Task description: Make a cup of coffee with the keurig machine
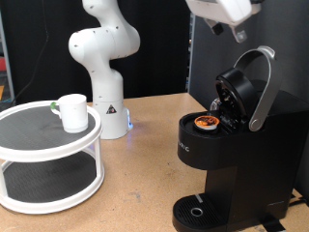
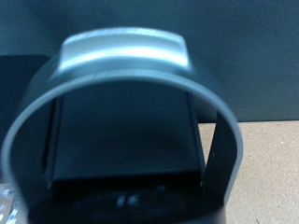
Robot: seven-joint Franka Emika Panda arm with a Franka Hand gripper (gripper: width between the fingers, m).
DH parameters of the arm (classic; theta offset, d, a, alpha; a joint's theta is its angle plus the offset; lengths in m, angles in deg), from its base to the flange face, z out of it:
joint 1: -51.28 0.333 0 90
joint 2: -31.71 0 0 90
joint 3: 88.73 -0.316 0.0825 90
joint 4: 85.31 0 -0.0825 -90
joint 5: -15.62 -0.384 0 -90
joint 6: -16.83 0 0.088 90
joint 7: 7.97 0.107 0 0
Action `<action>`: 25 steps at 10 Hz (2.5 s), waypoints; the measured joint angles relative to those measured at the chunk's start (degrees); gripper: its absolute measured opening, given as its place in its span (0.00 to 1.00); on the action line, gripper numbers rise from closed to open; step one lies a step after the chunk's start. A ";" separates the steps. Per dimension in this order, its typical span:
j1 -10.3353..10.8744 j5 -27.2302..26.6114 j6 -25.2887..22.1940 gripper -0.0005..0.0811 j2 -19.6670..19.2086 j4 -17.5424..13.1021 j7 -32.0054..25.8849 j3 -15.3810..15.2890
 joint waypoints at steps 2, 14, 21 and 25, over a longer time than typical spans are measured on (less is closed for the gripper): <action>0.55 -0.01 1.79 1.00 -1.09 -0.67 1.85 -1.81; 2.27 -0.03 9.48 0.05 -5.72 -2.50 7.32 -9.45; 1.84 -0.03 7.32 0.02 -5.71 -1.73 5.71 -8.70; 0.23 2.92 4.44 0.02 -4.25 -1.47 4.89 -6.89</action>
